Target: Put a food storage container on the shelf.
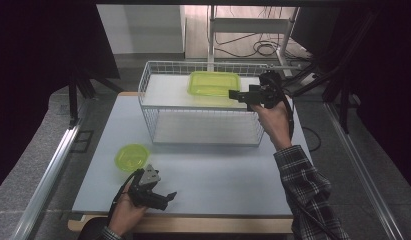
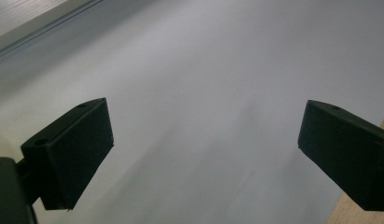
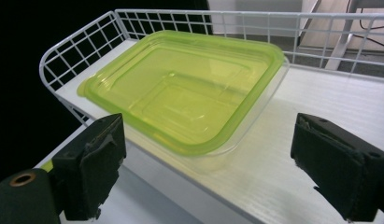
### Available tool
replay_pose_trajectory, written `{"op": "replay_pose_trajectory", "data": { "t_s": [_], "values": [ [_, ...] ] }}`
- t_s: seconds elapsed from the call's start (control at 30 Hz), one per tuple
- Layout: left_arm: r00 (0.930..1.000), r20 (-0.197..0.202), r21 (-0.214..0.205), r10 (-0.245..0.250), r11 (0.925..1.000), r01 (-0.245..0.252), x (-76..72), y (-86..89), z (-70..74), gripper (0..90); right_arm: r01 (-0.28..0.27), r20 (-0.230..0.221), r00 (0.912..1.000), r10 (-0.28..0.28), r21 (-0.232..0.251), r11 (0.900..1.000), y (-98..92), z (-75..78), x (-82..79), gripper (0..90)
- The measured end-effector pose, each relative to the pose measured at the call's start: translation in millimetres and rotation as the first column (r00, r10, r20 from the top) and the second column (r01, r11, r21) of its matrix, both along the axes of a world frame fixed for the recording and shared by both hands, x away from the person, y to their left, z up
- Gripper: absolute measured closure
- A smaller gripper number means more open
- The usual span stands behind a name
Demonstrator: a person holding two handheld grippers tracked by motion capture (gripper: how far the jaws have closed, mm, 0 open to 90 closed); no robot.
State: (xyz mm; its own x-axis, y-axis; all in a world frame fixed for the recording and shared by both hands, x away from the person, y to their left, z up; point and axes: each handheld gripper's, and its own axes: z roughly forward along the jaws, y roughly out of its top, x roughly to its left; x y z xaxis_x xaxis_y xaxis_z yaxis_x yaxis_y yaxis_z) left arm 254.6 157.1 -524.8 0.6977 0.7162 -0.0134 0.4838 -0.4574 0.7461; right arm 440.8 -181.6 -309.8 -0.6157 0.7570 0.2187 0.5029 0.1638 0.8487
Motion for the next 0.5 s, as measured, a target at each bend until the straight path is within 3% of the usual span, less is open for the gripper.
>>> {"op": "replay_pose_trajectory", "data": {
  "t_s": [0.5],
  "values": [
    [0.9999, 0.01, -0.004, -0.007, 1.0, 0.007, -0.1, 0.3, -0.3, 3.2, -0.065, 0.049, 0.9965, 0.068, -0.057, 0.9963, 2.3, -10.0, -23.9, 4.0]
  ]
}}
